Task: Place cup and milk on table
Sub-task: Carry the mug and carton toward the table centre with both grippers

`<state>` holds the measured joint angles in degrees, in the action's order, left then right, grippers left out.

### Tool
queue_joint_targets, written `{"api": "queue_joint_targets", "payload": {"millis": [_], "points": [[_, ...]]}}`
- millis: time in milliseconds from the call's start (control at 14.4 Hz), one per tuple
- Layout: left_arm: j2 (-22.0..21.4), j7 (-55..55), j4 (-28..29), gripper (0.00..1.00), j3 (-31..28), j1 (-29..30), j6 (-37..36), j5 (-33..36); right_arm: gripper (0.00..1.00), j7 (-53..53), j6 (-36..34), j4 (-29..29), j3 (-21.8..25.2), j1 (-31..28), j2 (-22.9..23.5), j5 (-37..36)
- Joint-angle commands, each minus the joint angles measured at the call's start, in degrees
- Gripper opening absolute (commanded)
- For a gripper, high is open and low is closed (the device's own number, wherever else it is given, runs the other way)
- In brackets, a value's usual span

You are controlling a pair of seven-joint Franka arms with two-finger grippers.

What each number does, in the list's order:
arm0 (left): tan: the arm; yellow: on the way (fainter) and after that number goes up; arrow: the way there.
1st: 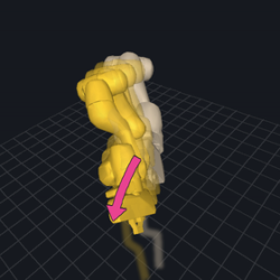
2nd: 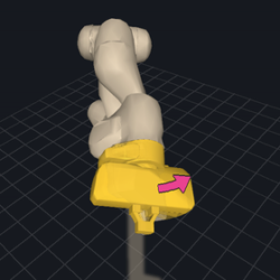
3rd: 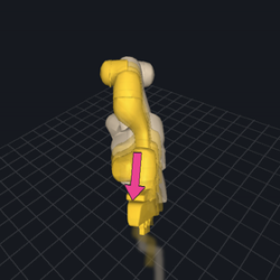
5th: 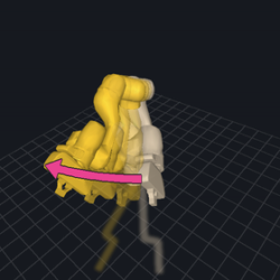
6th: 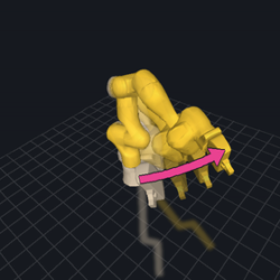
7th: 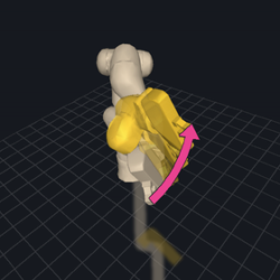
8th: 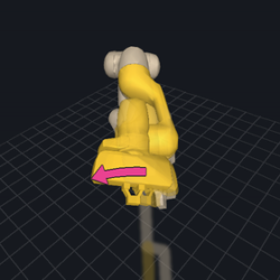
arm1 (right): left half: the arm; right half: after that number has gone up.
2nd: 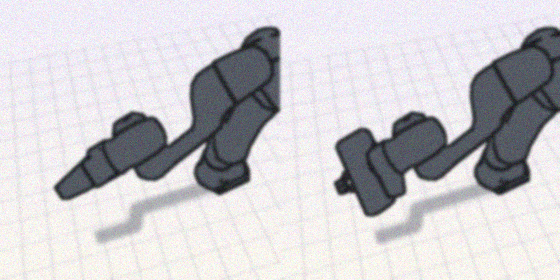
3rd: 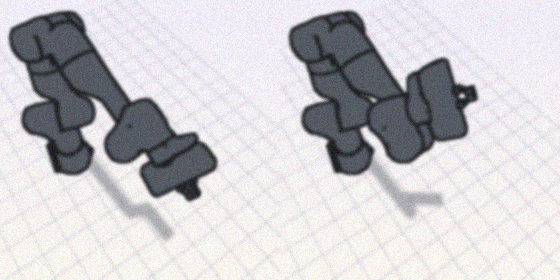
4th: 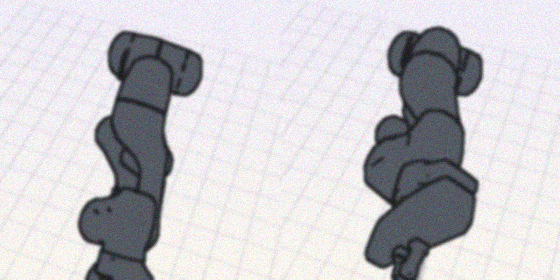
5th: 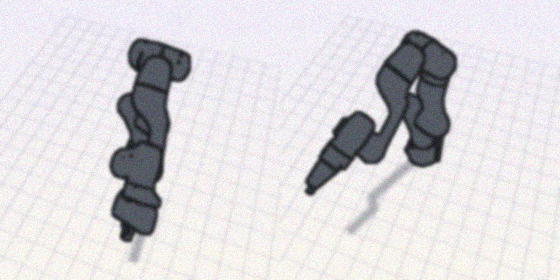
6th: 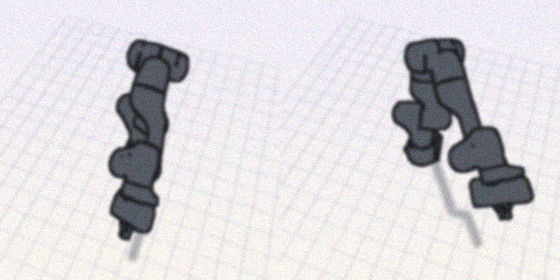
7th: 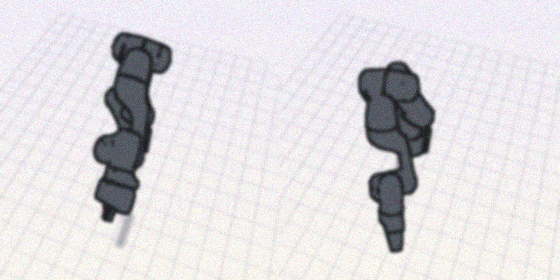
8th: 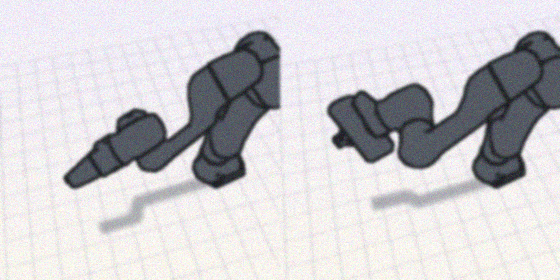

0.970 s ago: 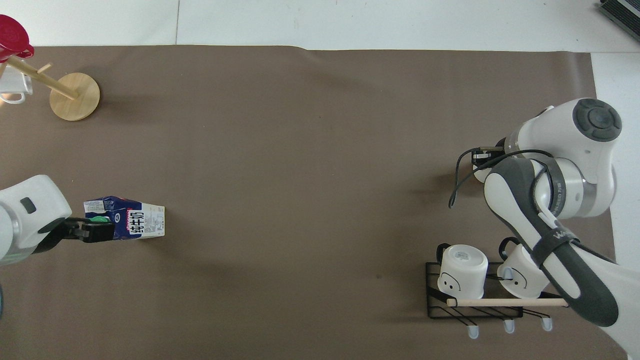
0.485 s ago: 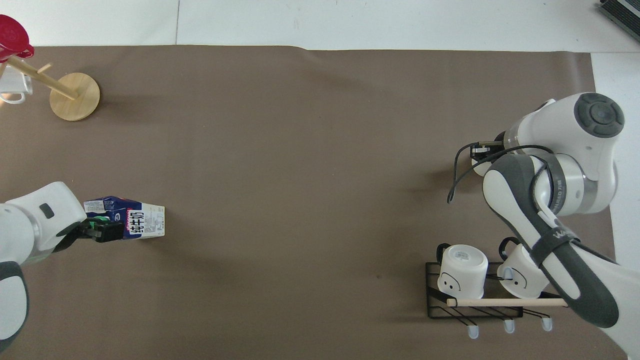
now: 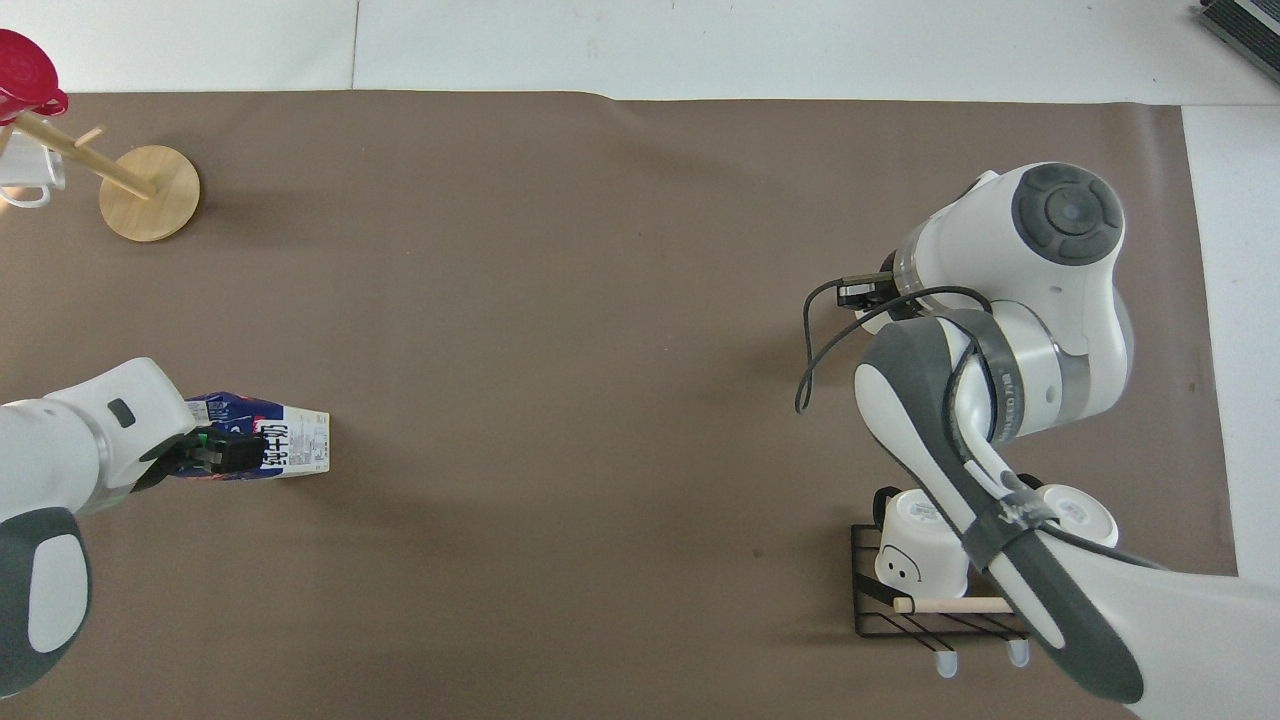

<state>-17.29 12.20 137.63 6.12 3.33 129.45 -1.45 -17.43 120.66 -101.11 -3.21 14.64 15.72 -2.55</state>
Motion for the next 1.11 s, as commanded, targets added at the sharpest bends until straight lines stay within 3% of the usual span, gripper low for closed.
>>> {"api": "queue_joint_targets", "payload": {"millis": [0,139,485,1039], "points": [[0.0,0.6,0.2,0.98,-0.2,-0.4,0.7,0.0,0.0,-4.0,-2.1,2.8,0.0,3.6,1.0,0.0],[0.0,0.6,0.1,0.87,-0.2,-0.4,0.5,0.0,0.0,-6.8,-2.9,3.5,0.0,7.3,2.5,-0.4],[0.6,0.5,-1.1,0.75,-0.2,-0.3,-0.1,0.0,0.0,-18.9,-7.0,13.5,0.0,14.2,9.9,-0.4],[0.6,0.5,-3.4,0.56,-0.2,0.0,-3.1,0.0,0.0,-27.0,-7.5,16.9,-1.1,20.2,13.9,0.0]]}}
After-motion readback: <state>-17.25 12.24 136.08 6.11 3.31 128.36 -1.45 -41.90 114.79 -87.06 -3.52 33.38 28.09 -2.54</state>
